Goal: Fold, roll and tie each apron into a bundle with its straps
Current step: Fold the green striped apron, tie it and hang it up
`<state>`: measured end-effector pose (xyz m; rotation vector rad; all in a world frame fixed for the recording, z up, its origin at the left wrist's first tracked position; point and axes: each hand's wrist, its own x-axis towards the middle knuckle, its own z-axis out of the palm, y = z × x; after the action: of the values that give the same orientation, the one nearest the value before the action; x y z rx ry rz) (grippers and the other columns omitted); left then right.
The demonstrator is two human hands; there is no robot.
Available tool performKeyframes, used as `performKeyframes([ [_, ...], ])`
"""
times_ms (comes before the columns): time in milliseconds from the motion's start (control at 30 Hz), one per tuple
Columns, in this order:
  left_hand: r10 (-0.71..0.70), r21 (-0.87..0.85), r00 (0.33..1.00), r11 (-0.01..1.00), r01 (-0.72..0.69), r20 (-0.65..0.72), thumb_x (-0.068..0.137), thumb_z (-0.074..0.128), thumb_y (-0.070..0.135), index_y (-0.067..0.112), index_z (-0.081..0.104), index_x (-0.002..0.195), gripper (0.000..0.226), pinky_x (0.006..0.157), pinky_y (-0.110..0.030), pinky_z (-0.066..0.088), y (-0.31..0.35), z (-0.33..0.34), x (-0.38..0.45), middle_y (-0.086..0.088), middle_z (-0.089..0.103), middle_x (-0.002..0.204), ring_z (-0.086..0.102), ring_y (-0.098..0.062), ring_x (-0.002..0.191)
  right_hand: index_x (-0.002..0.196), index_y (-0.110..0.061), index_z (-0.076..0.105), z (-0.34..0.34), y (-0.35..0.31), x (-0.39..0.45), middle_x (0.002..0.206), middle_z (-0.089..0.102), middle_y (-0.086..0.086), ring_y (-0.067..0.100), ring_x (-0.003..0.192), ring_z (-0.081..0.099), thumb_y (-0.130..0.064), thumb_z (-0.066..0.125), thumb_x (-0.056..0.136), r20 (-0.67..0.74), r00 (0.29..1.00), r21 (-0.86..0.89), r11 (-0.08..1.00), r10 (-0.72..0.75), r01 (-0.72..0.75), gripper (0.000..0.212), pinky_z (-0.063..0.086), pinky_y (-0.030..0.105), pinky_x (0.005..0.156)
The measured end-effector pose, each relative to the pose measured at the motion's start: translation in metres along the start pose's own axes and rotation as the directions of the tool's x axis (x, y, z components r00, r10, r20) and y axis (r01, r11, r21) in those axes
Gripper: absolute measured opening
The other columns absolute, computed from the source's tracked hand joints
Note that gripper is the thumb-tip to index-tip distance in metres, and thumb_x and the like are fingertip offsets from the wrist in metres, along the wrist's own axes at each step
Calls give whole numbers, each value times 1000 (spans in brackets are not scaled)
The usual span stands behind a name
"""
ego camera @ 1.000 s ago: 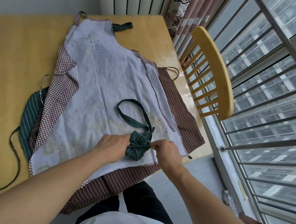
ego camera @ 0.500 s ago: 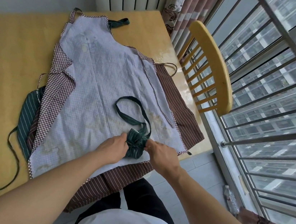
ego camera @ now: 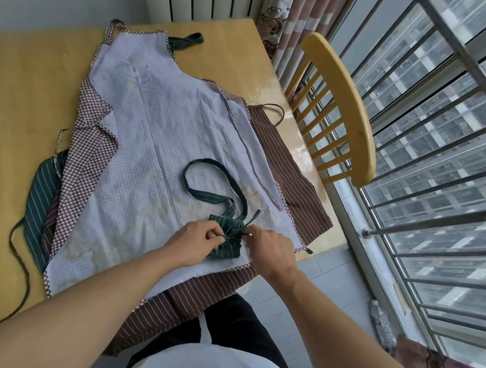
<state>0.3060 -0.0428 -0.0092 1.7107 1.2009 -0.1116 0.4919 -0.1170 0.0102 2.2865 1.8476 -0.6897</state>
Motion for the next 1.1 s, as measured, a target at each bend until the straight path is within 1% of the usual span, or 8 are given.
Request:
performKeyframes([
  [167,-60,-120,998,991,63,22,103,55,36,21,58,78,29,80,-45,57,-4,-3,2,-3,71,81,67,-21,75,119,-28,63,0,2,-3,95,75,-3,23,78,69,-40,37,109,-8,999,35,998,47,-47,30,51,33,62],
  [267,-93,-184,993,977,105,74,105,50,25,14,53,78,30,81,-39,56,-3,-3,5,-7,68,80,63,-18,76,113,-29,61,5,4,-4,95,74,-4,23,76,68,-37,39,109,-5,995,61,993,104,-103,24,45,31,58],
  [400,-145,-385,980,903,189,139,107,44,13,6,58,86,26,76,-30,55,-9,-5,5,-10,66,85,64,-19,79,110,-29,59,8,7,-3,91,73,-3,22,71,63,-31,43,109,-5,989,61,987,150,-149,16,38,30,58],
  [500,-180,-479,968,843,243,173,108,45,13,6,56,88,24,74,-31,56,-13,-2,4,-11,66,86,65,-21,80,109,-28,58,9,8,-2,87,72,-2,22,70,63,-28,43,108,-6,987,40,986,160,-160,15,42,30,58],
  [733,-310,-684,927,631,367,212,106,46,7,6,53,88,20,91,-48,60,-20,8,7,-16,59,86,61,-26,80,110,-32,61,11,13,3,91,72,-5,20,68,62,-34,40,109,-15,982,63,981,187,-185,21,42,28,56],
  [867,-352,-649,908,640,411,228,106,47,8,5,53,91,16,88,-44,61,-21,8,10,-14,56,87,59,-25,78,112,-31,62,21,15,4,93,74,-7,18,76,68,-35,40,109,38,972,137,962,231,-235,23,54,31,63],
  [1000,-324,-565,893,692,449,313,103,56,13,2,56,101,12,91,-47,60,-19,-8,13,-16,63,103,66,-28,92,124,-27,56,14,19,5,111,71,-5,19,92,70,-31,51,106,265,942,442,842,207,-309,19,59,40,81],
  [1100,-325,-511,903,746,428,282,98,67,24,5,55,113,27,84,-44,63,-16,-12,14,-16,68,112,73,-30,99,146,-25,33,4,8,-2,122,60,-8,19,104,67,-28,63,98,375,912,707,584,167,-398,56,56,37,92],
])
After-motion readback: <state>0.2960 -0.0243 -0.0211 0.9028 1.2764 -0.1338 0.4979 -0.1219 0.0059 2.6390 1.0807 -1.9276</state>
